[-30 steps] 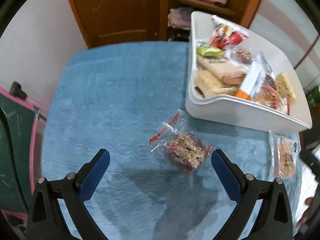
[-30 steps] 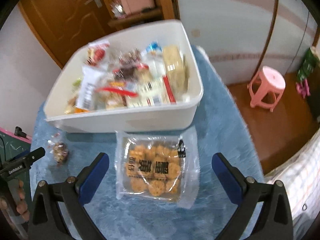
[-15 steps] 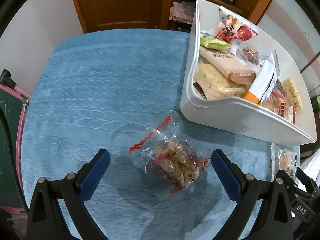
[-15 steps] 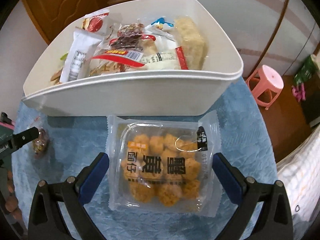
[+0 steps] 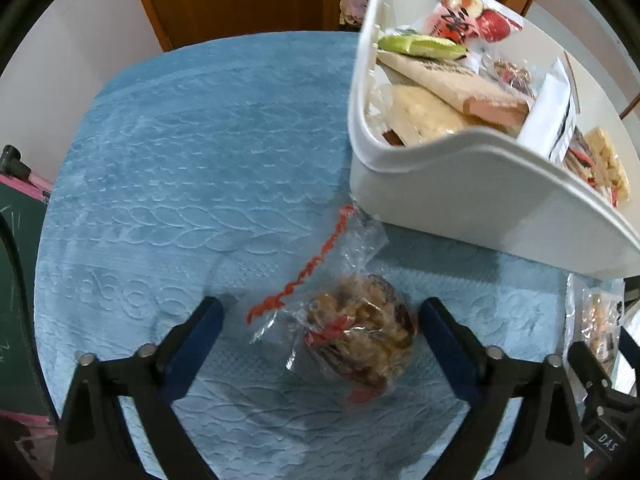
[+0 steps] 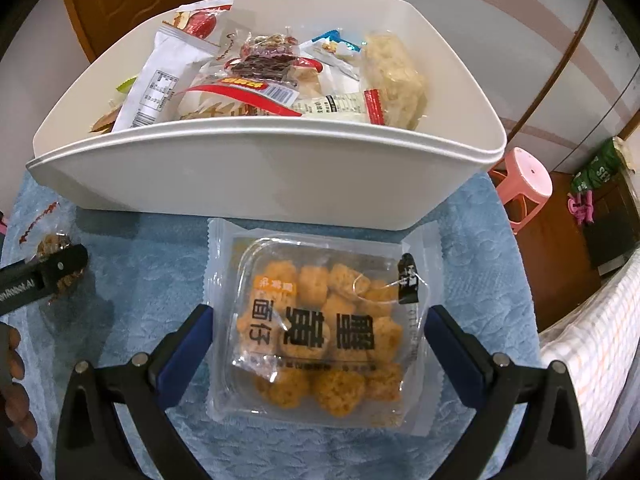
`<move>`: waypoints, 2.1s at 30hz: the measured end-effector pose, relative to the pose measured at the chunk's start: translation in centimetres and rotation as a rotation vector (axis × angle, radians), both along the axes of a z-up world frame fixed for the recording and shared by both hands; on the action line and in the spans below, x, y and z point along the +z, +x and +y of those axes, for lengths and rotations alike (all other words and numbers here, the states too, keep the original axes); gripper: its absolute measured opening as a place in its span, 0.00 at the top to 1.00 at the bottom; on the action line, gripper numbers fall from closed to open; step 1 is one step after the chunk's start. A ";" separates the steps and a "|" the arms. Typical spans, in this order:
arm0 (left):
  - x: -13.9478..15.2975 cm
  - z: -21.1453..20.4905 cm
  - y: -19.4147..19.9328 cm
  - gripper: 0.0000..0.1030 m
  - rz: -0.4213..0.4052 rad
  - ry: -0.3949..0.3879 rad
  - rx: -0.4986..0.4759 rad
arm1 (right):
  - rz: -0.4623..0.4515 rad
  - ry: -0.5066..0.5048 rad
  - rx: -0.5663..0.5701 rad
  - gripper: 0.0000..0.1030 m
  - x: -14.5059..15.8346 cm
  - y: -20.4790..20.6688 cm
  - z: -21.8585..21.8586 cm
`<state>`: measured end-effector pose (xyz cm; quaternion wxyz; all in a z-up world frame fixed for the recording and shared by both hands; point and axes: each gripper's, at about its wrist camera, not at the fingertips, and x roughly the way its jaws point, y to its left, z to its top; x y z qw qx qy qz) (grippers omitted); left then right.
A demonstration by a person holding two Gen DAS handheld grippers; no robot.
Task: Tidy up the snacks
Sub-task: 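Grasp the clear nut-cookie bag with the left tool while the right grasps the puff-ball tray, then lift and carry the cookie bag and puff-ball tray over the white bin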
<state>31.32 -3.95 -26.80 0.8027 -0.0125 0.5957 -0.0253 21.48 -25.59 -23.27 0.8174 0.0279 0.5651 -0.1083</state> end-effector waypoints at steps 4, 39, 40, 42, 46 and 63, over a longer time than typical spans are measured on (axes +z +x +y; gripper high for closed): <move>0.3 -0.8 -0.3 0.34 -0.022 -0.015 -0.041 | -0.006 0.007 0.012 0.02 0.1 0.0 0.1; 24.7 -4.8 -8.5 0.60 -0.427 0.085 -0.302 | -0.367 -0.001 0.207 0.27 21.4 -5.5 2.6; 25.7 -4.8 -8.2 0.60 -0.441 0.083 -0.300 | -0.394 -0.017 0.211 0.27 22.6 -5.3 2.7; 27.9 -5.0 -7.3 0.60 -0.475 0.083 -0.294 | -0.432 -0.049 0.215 0.27 24.5 -4.7 2.9; 31.2 -5.0 -4.9 0.60 -0.500 0.042 -0.292 | -0.494 -0.089 0.215 0.26 27.8 -2.9 2.7; 30.0 -5.5 5.4 0.60 -0.398 -0.089 -0.232 | -0.468 -0.069 0.087 0.25 28.7 7.3 -1.2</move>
